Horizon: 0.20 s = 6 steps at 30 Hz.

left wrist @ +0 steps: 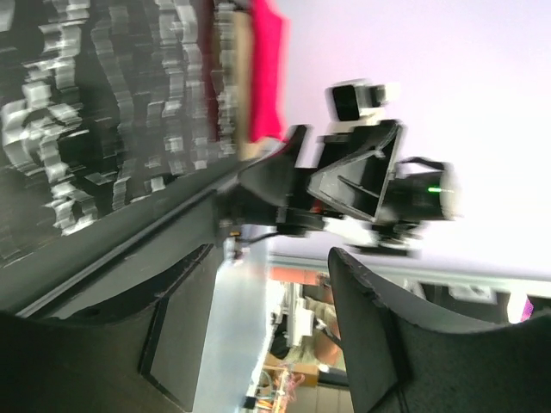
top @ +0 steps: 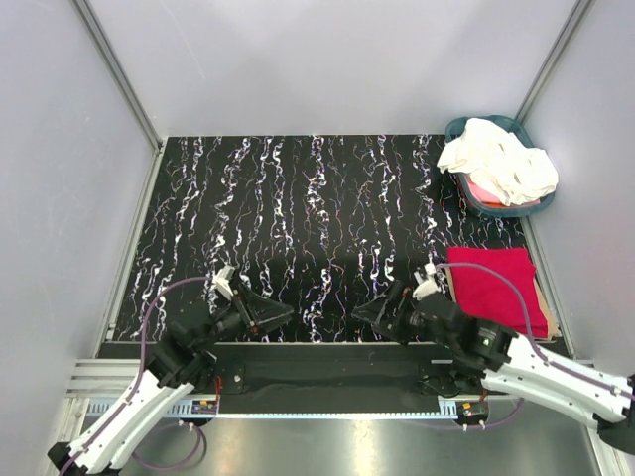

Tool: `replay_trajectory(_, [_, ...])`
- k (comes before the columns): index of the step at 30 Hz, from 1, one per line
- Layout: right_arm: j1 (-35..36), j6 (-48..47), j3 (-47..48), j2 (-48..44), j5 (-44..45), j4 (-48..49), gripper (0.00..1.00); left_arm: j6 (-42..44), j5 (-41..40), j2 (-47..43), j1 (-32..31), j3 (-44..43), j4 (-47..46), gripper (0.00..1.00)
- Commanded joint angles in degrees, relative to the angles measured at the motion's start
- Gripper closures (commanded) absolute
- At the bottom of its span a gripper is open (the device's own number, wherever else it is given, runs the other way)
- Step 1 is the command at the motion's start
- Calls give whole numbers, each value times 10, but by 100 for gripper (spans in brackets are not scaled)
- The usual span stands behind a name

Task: Fold and stack the t-shirts
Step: Reset both grippers

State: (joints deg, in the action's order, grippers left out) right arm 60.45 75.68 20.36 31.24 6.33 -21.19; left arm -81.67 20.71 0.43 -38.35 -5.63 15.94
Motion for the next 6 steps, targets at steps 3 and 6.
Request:
replay_trajectory(3, [10, 28, -58, -165, -11, 125, 1, -115, 58, -89, -7, 110, -359, 41])
replay_trajectory(6, [10, 11, -90, -270, -47, 187, 0, -193, 7, -84, -9, 163, -598, 38])
